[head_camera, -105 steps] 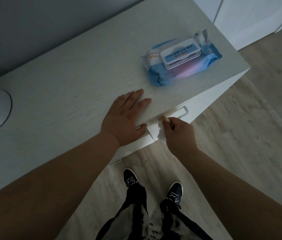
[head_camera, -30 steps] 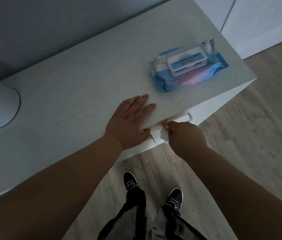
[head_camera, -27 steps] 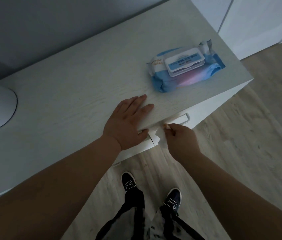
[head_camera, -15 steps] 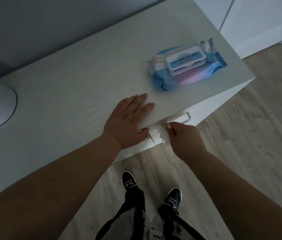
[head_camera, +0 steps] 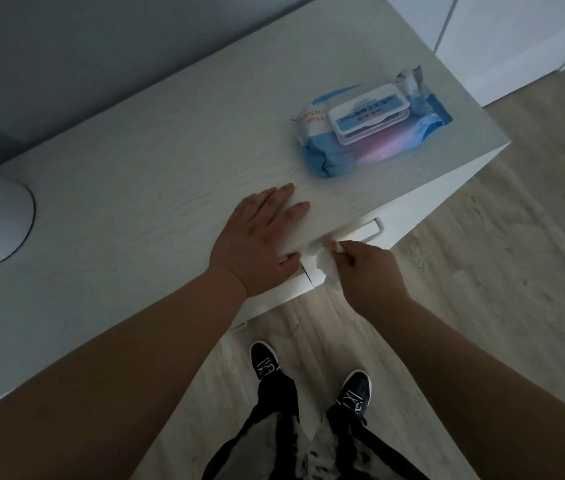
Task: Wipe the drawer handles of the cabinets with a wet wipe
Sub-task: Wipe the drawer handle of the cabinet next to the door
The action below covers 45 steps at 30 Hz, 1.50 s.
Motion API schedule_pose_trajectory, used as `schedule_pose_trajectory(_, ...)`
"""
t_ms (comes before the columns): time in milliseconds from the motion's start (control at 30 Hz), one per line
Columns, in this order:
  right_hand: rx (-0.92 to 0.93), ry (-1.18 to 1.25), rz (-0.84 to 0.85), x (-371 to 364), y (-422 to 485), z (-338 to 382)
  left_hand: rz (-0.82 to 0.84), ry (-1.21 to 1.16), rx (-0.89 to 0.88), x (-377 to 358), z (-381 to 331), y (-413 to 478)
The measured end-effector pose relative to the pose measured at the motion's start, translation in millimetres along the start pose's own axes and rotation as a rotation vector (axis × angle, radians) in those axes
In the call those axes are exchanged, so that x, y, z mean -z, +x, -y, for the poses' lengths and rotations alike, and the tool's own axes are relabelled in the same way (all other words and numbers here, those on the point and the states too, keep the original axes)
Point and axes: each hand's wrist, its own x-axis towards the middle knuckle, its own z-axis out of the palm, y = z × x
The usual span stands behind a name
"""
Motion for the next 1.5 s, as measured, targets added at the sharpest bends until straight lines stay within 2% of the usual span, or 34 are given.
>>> schedule_pose_trajectory(33,-0.007,0.028,0.005,-1,0,-3,0.002,0.003,0.001,0,0,0)
schedule_pose_trajectory(100,0.008,-0.093,0.033,3,7,-6,0.01,0.009,0.004,1,0,0)
schedule_pose_trajectory(167,0.032,-0.146,-0.055,5,14,-6,0.013,0.009,0.002,1,0,1)
schedule_pose_trajectory(300,-0.013,0.093,-0.043,-5,-1,-5,-0.012,0.001,-0.007,-1,0,-1)
schedule_pose_trajectory(433,0.032,-0.119,-0.031,-3,10,-8,0.007,0.008,0.001,1,-1,0)
schedule_pose_trajectory(567,0.07,-0.049,0.004,-2,-2,-7,0.016,0.015,-0.002,0,0,0)
schedule_pose_trajectory(633,0.105,-0.126,0.012,3,4,-13,0.007,0.02,-0.006,0,0,0)
schedule_pose_trajectory(733,0.082,-0.253,-0.059,21,19,-24,-0.002,0.011,-0.006,-1,-1,0)
schedule_pose_trajectory(833,0.009,-0.205,-0.149,33,16,-36,-0.013,0.018,-0.009,-2,1,0)
schedule_pose_trajectory(1000,0.012,-0.119,-0.234,28,11,-47,-0.014,0.025,-0.011,-2,0,0)
schedule_pose_trajectory(1100,0.069,-0.054,-0.23,32,15,-50,-0.031,0.024,-0.019,-2,0,0)
schedule_pose_trajectory(1200,0.184,-0.173,-0.259,40,26,-56,-0.03,0.027,-0.018,-2,0,0)
schedule_pose_trajectory(1300,0.269,-0.292,-0.225,46,28,-62,-0.016,0.028,-0.007,-2,0,0)
schedule_pose_trajectory(1400,0.26,-0.351,-0.166,48,24,-60,-0.007,0.031,-0.009,-1,1,1)
schedule_pose_trajectory(1500,0.158,-0.192,-0.059,53,26,-52,-0.001,0.042,-0.017,-2,0,1)
